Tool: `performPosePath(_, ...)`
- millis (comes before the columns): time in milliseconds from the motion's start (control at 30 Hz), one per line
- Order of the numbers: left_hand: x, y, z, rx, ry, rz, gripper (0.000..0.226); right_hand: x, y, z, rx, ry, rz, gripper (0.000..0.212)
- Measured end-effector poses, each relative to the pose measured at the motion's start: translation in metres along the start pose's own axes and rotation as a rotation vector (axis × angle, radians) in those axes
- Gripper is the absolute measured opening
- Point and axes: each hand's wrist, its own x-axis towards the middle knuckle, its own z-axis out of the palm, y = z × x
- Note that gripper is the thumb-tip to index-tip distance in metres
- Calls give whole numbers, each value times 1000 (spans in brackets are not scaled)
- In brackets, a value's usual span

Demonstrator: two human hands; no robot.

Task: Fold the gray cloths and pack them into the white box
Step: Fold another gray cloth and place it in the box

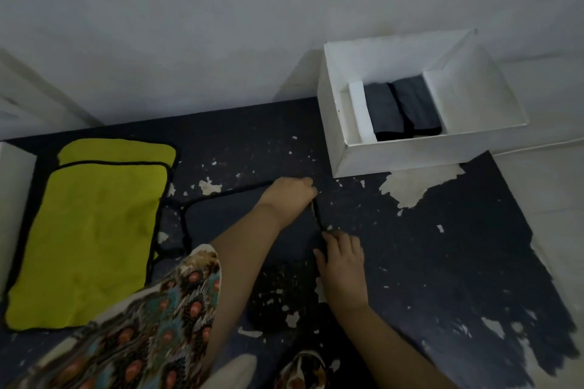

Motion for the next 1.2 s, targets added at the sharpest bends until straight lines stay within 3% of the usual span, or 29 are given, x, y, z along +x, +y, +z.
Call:
performPosePath(233,1,-7,1,-59,36,36,25,1,-8,3,28,59,-59,20)
performPosePath(367,-3,-12,-4,-98,78,69,26,8,-13,-7,74,41,24,17)
performPosePath(500,-25,-29,-6,-192,234,31,26,12,-27,-22,193,43,45,15)
performPosePath(700,-90,-76,-7,-208,460,13,29,3,-71,-24,278,111,-177,23)
performPosePath(900,-144,-112,10,-187,456,-51,34,-13,-120,-1,273,44,-382,22)
performPosePath(1000,-163,-125,21,-191,373,-92,42,-21,-141,9,275,12,-447,19)
performPosePath(1200,-179,-143,50,-287,228,-236,32,-29,-162,36,234,-95,-494,15)
